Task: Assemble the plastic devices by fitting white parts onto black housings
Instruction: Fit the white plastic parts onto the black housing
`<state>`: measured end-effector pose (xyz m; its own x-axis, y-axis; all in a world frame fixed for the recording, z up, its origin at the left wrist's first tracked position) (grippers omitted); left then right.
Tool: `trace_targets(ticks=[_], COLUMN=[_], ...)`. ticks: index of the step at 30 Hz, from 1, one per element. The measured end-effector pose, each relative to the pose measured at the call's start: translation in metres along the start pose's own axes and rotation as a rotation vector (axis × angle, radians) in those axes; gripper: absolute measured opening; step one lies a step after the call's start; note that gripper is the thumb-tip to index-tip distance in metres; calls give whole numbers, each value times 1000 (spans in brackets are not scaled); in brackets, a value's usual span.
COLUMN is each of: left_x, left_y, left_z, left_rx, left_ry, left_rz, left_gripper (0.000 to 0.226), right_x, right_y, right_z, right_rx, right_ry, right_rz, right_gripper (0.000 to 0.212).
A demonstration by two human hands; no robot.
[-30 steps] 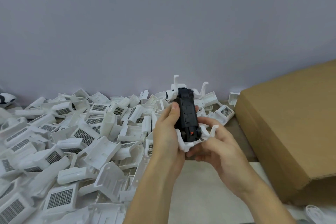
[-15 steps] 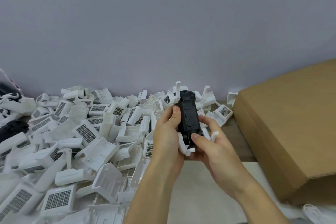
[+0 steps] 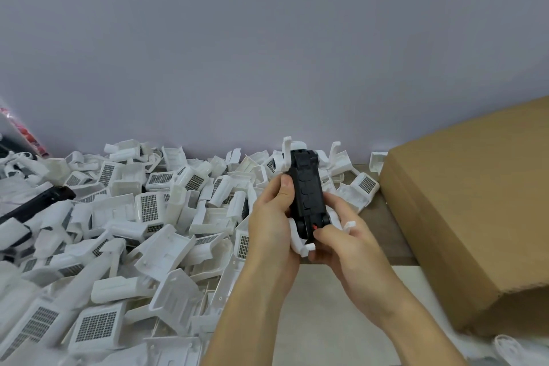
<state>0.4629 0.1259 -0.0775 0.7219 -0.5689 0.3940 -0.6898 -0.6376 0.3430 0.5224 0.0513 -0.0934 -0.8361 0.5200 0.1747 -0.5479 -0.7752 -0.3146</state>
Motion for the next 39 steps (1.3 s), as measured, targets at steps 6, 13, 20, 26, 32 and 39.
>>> trace_targets(ticks=[6, 13, 20, 26, 32, 39], left_x=[4, 4, 4, 5, 4, 5], left_y=[2, 1, 0, 1, 1, 0], left_z=[0, 0, -1, -1, 0, 0], left_rx=[8, 21, 9, 6, 0, 4], left_ry=[-48, -29, -45, -28, -20, -35], left_rz=[40, 30, 21, 20, 9, 29], left_gripper=[29, 30, 33, 32, 32, 31], right_x=[-3, 3, 4, 2, 1, 1], right_y=[2, 2, 1, -1, 0, 1], right_z=[6, 10, 8, 6, 2, 9], right_rx=[-31, -10, -9, -12, -3, -35], right_ry=[85, -37, -119, -165, -64, 41], right_rz=[-48, -28, 1, -12, 8, 2], right_gripper=[58, 39, 41, 46, 53, 49])
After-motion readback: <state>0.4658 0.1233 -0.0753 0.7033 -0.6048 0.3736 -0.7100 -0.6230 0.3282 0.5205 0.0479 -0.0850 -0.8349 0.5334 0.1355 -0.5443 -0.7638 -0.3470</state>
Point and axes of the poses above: each hand's wrist, its own y-axis away from the middle knuckle, its own x-axis out of the palm, z = x × y, the point moved 9 cm from there along -y, towards the middle knuckle, and after that the axes turned 14 degrees about -x, right-handed, at the moved point
